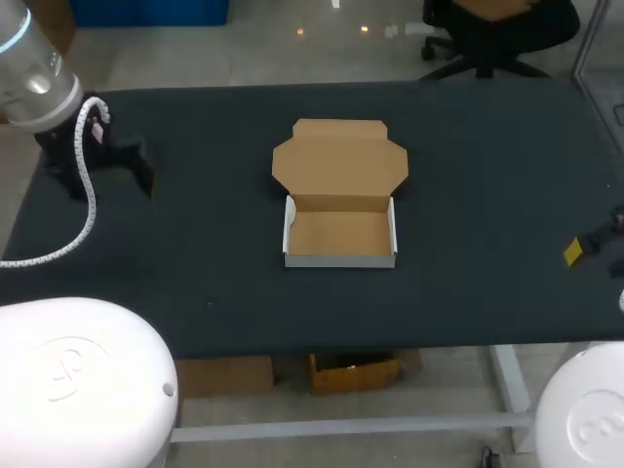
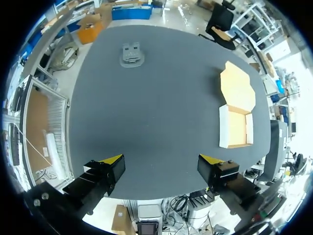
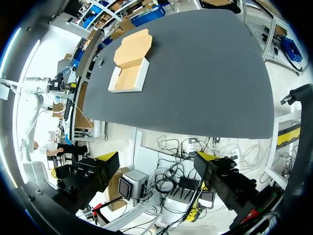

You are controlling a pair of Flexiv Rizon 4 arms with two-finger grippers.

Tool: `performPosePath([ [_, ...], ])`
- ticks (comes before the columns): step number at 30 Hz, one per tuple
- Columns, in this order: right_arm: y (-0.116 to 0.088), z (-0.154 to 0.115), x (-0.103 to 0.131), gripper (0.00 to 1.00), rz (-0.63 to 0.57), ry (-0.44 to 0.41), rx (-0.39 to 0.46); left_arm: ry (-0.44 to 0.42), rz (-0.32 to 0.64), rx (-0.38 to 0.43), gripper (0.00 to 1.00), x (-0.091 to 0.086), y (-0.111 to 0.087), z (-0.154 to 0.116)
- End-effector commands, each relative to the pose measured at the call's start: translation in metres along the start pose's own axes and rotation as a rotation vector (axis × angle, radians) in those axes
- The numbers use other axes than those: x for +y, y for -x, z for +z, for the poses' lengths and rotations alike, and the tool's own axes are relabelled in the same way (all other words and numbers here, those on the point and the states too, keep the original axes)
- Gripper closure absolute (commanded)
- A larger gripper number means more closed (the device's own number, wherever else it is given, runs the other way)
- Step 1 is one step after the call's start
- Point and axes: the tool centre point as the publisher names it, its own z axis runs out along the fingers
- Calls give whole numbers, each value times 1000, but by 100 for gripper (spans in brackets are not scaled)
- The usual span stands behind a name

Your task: Assemble the packaging by folding the flat box into shape, placing the metal phone stand inside, and closing the box properly

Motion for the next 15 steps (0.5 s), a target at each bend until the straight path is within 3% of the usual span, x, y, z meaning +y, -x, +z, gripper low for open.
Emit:
performPosePath([
  [1, 0, -1, 0, 0, -1, -1, 2, 54, -20, -18, 0, -15, 2, 20],
  [15, 0, -1, 0, 0, -1, -1, 2, 100, -62, -49, 0, -47, 26, 62],
])
